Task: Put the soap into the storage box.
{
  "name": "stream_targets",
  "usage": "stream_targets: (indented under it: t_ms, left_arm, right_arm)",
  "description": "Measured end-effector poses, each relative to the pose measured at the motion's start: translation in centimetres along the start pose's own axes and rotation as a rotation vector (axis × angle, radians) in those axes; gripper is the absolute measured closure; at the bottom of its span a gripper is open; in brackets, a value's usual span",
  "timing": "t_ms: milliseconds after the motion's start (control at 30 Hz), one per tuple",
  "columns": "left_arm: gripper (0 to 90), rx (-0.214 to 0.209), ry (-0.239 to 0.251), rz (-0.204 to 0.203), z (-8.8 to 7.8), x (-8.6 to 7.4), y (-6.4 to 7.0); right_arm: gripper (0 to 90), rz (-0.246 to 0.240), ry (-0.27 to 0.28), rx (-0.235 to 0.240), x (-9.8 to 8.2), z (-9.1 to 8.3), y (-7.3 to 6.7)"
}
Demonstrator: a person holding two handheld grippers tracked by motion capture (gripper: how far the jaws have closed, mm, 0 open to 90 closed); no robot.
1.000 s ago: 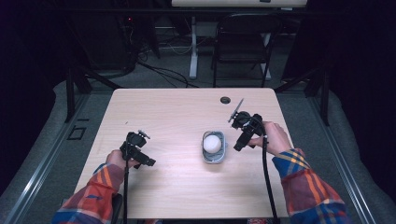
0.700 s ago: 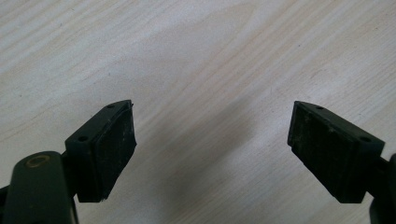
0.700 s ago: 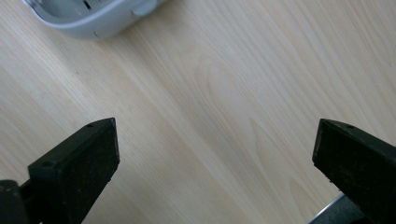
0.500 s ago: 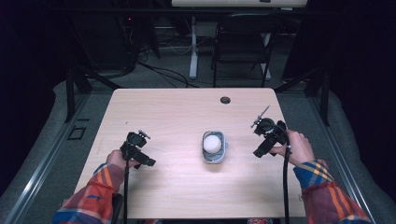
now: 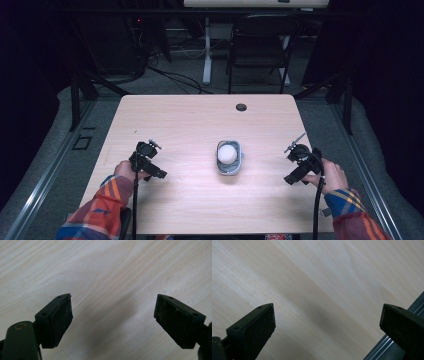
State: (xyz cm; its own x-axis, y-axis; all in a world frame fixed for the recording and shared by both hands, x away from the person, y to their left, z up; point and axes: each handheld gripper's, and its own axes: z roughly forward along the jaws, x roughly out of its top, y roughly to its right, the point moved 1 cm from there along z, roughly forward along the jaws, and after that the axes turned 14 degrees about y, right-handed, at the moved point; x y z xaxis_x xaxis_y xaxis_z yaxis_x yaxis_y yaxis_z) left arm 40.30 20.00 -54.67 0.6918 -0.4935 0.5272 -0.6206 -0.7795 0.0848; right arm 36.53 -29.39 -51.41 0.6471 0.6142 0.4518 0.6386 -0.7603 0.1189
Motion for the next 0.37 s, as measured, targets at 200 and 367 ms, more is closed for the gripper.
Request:
stream_targets:
  t_ms: [200,367]
  left_arm:
    - [15.0,-0.002,0.007,-0.003,0.0,0.0,0.1]
    - [15.0,-0.011,0.009,-0.003,0.0,0.0,0.0]
  right_arm:
    - [0.1,0.007,-0.03,0.012,-1.3,1.2,-0.3]
    - [3.1,-0.012,-0.054,0.005,-1.4,1.8,-0.6]
